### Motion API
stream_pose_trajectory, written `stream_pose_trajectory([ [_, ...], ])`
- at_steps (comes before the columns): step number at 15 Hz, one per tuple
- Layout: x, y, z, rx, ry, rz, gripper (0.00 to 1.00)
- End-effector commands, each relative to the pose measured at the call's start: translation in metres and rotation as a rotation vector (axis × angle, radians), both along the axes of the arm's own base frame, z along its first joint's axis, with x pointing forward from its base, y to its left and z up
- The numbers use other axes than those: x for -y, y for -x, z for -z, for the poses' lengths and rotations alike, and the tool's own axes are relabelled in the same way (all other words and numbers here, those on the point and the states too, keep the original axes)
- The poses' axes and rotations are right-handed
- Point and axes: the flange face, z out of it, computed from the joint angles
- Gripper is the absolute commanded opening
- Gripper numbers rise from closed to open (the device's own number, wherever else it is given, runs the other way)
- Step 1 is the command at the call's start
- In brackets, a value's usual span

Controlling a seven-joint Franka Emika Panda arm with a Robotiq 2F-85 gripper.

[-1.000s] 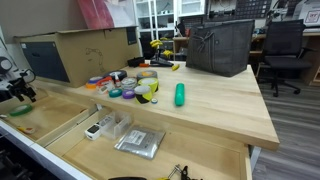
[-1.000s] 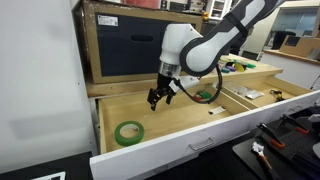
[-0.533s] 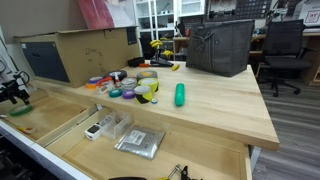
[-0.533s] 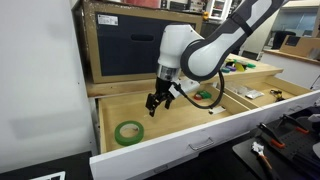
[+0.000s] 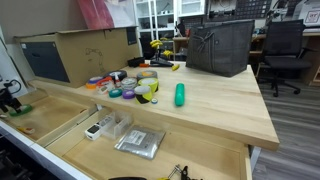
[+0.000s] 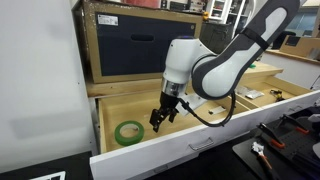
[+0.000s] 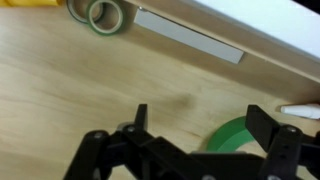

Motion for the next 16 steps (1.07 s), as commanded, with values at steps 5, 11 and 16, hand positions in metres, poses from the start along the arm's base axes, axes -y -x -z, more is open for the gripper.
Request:
stream_pose_trajectory([
  [5,0.027,0.006,-0.007,0.054,-0.063,0.079,1.0],
  [11,0.042,-0.027,-0.015,0.036,-0.071,0.152,1.0],
  [16,0.044,-0.037,-0.016,0.006,-0.074,0.207,1.0],
])
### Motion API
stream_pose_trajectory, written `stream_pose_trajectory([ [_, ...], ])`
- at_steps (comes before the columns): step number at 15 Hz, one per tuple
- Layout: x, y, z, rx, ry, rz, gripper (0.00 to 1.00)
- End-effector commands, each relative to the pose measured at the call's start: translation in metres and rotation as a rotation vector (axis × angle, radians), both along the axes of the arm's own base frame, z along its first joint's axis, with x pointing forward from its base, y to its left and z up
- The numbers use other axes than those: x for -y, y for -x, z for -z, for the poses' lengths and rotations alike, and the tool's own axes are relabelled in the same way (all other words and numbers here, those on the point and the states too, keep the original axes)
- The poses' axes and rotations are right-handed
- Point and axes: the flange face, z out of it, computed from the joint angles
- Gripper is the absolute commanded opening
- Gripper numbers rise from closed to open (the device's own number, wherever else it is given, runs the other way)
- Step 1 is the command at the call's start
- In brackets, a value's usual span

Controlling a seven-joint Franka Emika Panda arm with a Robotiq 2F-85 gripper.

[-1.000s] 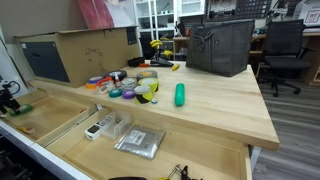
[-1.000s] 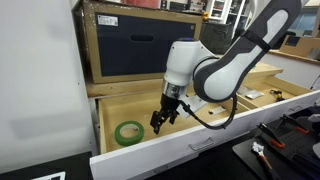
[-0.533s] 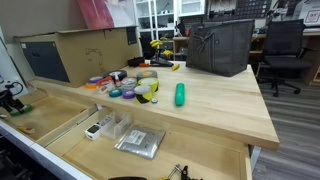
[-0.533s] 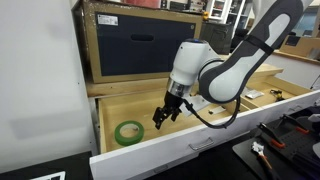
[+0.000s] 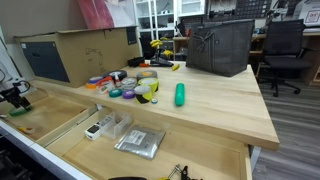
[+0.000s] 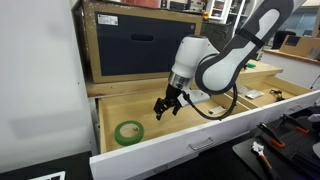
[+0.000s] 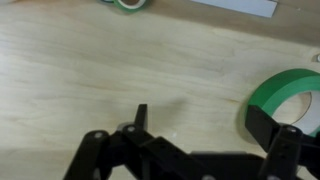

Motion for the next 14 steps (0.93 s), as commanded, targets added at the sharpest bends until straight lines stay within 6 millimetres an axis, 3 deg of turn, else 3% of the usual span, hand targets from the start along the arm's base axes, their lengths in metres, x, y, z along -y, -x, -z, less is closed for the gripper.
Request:
stream_pose_trajectory([
  [1,-0.003,-0.004,-0.014,-0.037,-0.002,0.027,1.0],
  [4,-0.01,-0.002,-0.023,-0.047,0.008,0.009,1.0],
  [5,-0.028,-0.049,-0.008,-0.047,0.01,0.005,1.0],
  [8,-0.044,-0.071,-0.013,-0.056,0.005,-0.047,1.0],
  [9,-0.031,-0.051,-0.016,-0.038,0.017,-0.01,1.0],
  [10,-0.034,-0.059,-0.016,-0.035,0.011,-0.011,1.0],
  [14,-0.034,-0.054,-0.009,-0.043,0.019,-0.016,1.0],
])
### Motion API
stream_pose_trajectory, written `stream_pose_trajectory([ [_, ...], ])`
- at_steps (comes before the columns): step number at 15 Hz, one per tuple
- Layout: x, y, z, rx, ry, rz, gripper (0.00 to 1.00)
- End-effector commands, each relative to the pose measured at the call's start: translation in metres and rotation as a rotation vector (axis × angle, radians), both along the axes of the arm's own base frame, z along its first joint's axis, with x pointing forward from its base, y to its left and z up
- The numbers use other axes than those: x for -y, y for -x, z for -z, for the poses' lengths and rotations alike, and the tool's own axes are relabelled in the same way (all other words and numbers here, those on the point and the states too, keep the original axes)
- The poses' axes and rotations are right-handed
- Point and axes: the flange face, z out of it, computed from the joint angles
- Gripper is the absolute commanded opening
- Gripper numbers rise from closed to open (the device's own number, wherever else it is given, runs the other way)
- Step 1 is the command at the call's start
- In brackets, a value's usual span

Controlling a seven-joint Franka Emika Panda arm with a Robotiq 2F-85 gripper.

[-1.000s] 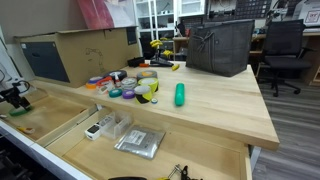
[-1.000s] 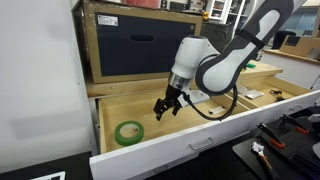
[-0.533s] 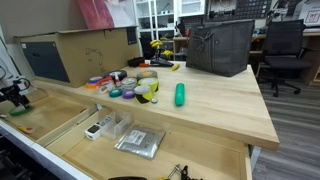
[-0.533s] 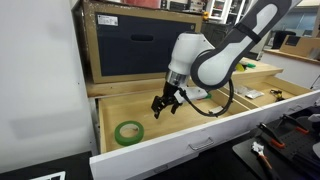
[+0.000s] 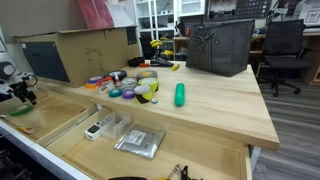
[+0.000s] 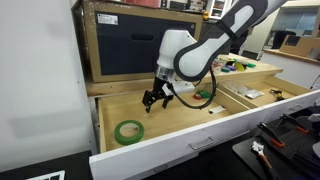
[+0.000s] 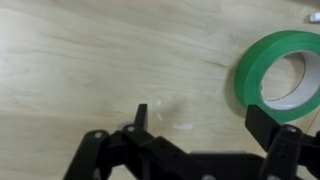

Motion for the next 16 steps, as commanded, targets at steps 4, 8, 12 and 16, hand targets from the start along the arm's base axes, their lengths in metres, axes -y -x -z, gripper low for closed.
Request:
stream_pose_trajectory([
  [4,-0.001,0.0,0.0,0.0,0.0,-0.001,1.0],
  [8,-0.005,-0.003,0.006,-0.004,-0.013,0.016,1.0],
  [12,-0.028,-0.01,0.002,0.009,-0.004,0.033,1.0],
  [16,-0.061,-0.012,-0.01,0.019,0.005,0.003,1.0],
])
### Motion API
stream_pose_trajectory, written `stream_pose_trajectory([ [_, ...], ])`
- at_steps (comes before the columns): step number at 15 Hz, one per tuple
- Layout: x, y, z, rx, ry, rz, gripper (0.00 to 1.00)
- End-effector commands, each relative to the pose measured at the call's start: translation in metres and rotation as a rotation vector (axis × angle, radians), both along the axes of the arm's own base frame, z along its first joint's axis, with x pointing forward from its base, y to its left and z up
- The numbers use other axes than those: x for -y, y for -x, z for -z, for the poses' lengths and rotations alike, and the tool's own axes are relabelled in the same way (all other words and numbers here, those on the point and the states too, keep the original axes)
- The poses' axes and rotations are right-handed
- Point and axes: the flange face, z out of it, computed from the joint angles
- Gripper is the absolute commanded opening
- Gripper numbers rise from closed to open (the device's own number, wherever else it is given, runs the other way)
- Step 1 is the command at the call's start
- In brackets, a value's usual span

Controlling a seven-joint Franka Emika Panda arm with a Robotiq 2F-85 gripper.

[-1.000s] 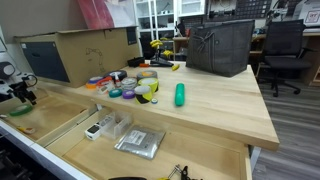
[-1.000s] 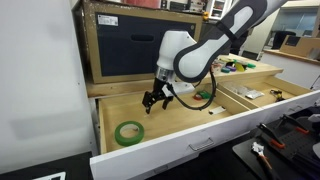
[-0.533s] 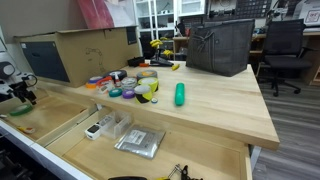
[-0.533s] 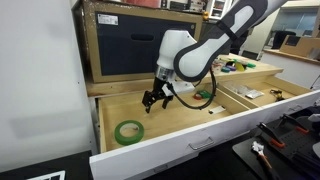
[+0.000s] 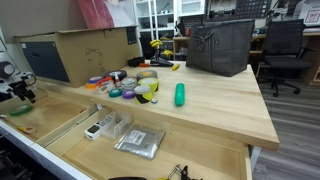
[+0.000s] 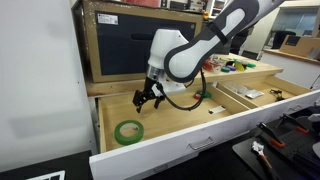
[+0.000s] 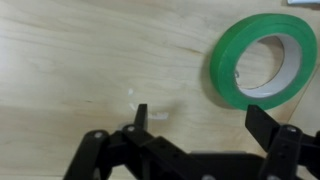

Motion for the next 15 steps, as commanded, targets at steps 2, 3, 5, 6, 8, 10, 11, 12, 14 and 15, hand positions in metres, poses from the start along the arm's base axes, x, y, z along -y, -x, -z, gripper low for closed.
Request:
stream_pose_trajectory([
  [2,-0.041,-0.005,-0.013,-0.007,0.016,-0.011,1.0],
  [3,-0.047,-0.004,-0.013,-0.014,0.02,-0.019,1.0],
  [5,-0.055,-0.002,-0.009,-0.036,0.028,-0.021,1.0],
  [6,-0.058,-0.001,-0.005,-0.047,0.033,-0.021,1.0],
  [8,-0.061,0.0,0.009,-0.069,0.053,-0.016,1.0],
  [10,-0.062,0.002,0.023,-0.091,0.061,-0.018,1.0],
  [11,-0.062,0.003,0.027,-0.096,0.064,-0.02,1.0],
  [12,-0.062,0.004,0.03,-0.105,0.063,-0.02,1.0],
  [14,-0.063,0.008,0.032,-0.104,0.061,-0.029,1.0],
  [15,-0.064,0.01,0.033,-0.105,0.065,-0.034,1.0],
])
